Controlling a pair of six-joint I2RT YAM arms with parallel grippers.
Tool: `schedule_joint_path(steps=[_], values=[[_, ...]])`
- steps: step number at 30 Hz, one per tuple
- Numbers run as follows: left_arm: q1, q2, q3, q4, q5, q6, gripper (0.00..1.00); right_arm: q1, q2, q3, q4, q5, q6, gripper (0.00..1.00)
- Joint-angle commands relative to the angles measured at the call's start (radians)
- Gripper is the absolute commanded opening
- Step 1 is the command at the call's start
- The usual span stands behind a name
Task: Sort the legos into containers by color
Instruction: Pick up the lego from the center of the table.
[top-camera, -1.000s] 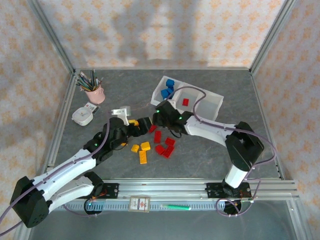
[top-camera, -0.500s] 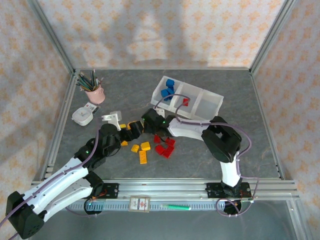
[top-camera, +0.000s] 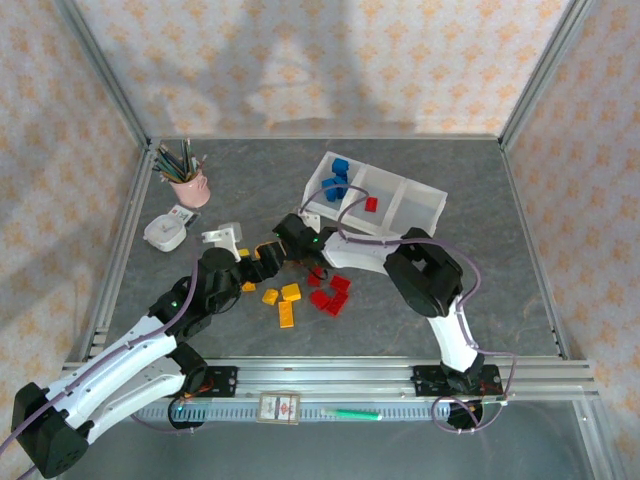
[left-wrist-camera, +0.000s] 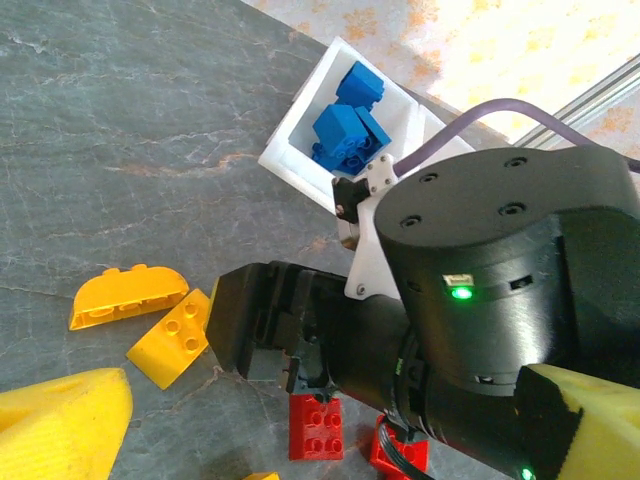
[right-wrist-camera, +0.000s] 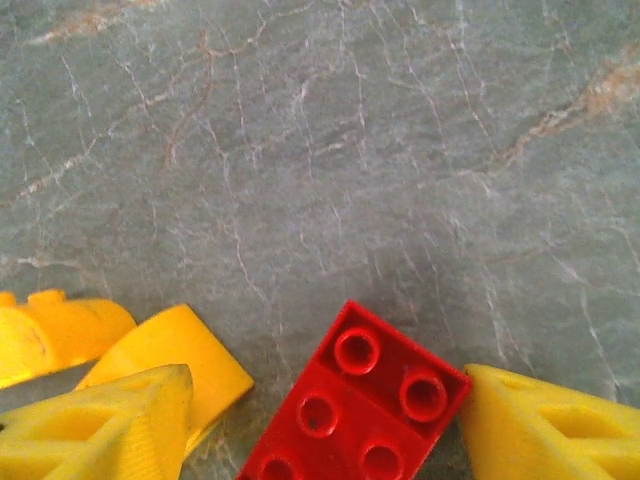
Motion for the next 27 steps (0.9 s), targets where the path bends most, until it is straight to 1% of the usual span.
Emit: schedule_joint_path(steps=[1, 6, 14, 17, 21, 27], values=[[-0.002, -0.019, -0.016, -0.027, -0.035, 0.011, 0.99, 0.002, 0.033, 0.029, -0.045, 0.069, -0.016, 0.68], [-0.002, -0.021, -0.018, -0.025, -0.036, 0.012, 0.99, 0.001, 0.013, 0.006, -0.058, 0.09, -0.021, 0.61], [-0.001, -0.01, -0.015, -0.012, -0.036, 0.017, 0.99, -0.001, -0.044, -0.051, -0.054, 0.105, -0.025, 0.46], [-0.001, -0.008, -0.012, -0.013, -0.032, 0.017, 0.99, -0.006, -0.049, -0.061, -0.05, 0.098, -0.025, 0.45], [-0.002, -0.009, -0.012, -0.01, -0.03, 0.015, 0.99, -0.012, -0.032, -0.048, -0.036, 0.075, -0.028, 0.36], [-0.001, -0.018, -0.002, -0.026, -0.028, 0.014, 0.99, -0.027, -0.067, -0.041, -0.02, 0.057, -0.044, 0.29]])
